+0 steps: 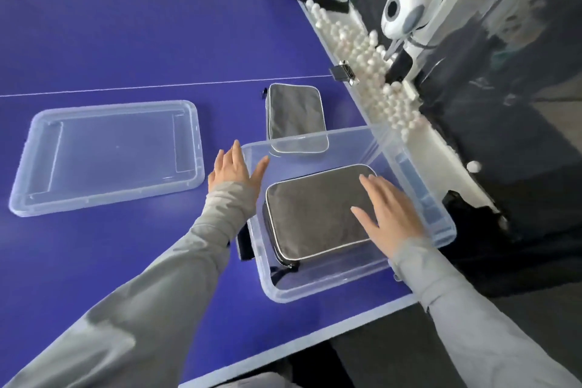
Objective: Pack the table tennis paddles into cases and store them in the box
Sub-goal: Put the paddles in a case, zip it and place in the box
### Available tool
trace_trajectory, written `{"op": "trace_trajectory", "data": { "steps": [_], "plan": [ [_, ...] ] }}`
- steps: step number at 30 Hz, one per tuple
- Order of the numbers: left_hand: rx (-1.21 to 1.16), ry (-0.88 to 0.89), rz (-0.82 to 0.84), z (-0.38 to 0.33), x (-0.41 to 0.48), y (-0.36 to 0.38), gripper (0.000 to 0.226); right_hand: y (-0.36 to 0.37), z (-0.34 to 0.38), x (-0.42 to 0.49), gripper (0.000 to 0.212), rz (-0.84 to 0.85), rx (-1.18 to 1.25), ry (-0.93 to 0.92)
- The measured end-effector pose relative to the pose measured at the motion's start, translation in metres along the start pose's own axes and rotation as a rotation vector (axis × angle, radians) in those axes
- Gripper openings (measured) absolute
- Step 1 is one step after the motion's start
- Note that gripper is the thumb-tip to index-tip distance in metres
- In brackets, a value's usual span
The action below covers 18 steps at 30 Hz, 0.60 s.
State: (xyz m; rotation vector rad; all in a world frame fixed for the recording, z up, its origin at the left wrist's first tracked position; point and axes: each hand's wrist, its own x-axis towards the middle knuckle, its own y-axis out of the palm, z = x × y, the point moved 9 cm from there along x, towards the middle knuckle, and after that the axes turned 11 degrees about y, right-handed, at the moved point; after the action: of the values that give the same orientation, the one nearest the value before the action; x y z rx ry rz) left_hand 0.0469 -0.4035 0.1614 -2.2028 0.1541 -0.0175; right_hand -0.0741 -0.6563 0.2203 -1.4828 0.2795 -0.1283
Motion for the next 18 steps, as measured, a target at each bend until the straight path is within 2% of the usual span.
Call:
{"op": "trace_trajectory", "data": {
  "steps": [2, 5, 9, 14, 18],
  "plan": [
    [-0.013, -0.076, 0.004, -0.004, 0.023, 0.006, 0.077, -0.006, 0.000, 0.042, 0.061, -0.017, 0.036, -0.044],
    [0.017, -0.210, 0.033, -0.002, 0.048, 0.014, 0.056, -0.011, -0.004, 0.107, 0.059, -0.014, 0.089, -0.053],
    [-0.072, -0.430, -0.100, 0.015, 0.051, 0.016, 0.058, -0.014, -0.002, 0.198, 0.054, -0.034, 0.154, -0.074],
    [0.017, -0.498, -0.119, 0.021, 0.052, 0.016, 0.063, 0.021, 0.015, 0.302, 0.051, 0.121, 0.119, 0.007],
    [0.047, -0.539, -0.065, 0.024, 0.057, 0.020, 0.058, 0.070, 0.026, 0.351, 0.063, 0.253, 0.019, 0.112]
  ]
}}
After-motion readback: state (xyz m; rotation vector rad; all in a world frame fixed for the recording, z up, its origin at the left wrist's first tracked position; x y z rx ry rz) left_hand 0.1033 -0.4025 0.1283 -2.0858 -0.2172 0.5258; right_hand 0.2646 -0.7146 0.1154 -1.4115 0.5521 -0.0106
